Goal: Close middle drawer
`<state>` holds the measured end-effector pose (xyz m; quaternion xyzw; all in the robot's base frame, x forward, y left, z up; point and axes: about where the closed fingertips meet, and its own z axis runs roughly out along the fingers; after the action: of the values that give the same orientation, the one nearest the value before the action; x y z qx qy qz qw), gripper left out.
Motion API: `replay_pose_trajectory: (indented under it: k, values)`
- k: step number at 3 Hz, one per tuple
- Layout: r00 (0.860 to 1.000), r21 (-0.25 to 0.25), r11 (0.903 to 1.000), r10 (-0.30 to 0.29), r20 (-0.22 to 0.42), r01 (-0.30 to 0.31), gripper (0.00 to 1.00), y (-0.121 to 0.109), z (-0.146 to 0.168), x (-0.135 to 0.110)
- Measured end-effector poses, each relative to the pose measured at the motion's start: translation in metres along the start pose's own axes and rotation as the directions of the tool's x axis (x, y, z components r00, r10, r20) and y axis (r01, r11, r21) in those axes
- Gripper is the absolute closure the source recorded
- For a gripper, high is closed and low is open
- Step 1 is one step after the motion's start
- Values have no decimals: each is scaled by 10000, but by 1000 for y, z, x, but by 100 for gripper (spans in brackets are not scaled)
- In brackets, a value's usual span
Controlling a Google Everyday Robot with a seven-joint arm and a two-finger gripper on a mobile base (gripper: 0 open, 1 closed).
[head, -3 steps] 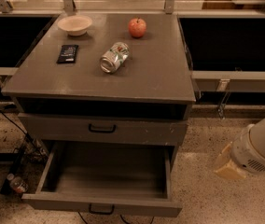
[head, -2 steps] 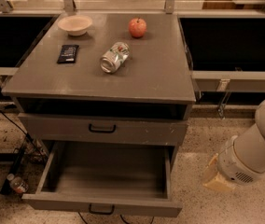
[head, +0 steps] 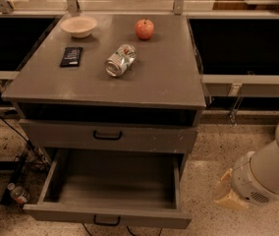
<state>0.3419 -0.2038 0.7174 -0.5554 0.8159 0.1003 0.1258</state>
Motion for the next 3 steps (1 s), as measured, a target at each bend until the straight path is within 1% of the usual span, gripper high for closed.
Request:
replay_pose_trajectory:
  k: [1, 2, 3]
  values:
    - [9994, -3, 10000, -25, 343, 26, 100, 29, 9, 6]
    - [9993, -667, 9978, 4, 369, 20, 100, 97, 54, 33]
    - [9992, -680, 9977, 54, 393, -27, 100, 98, 57, 34]
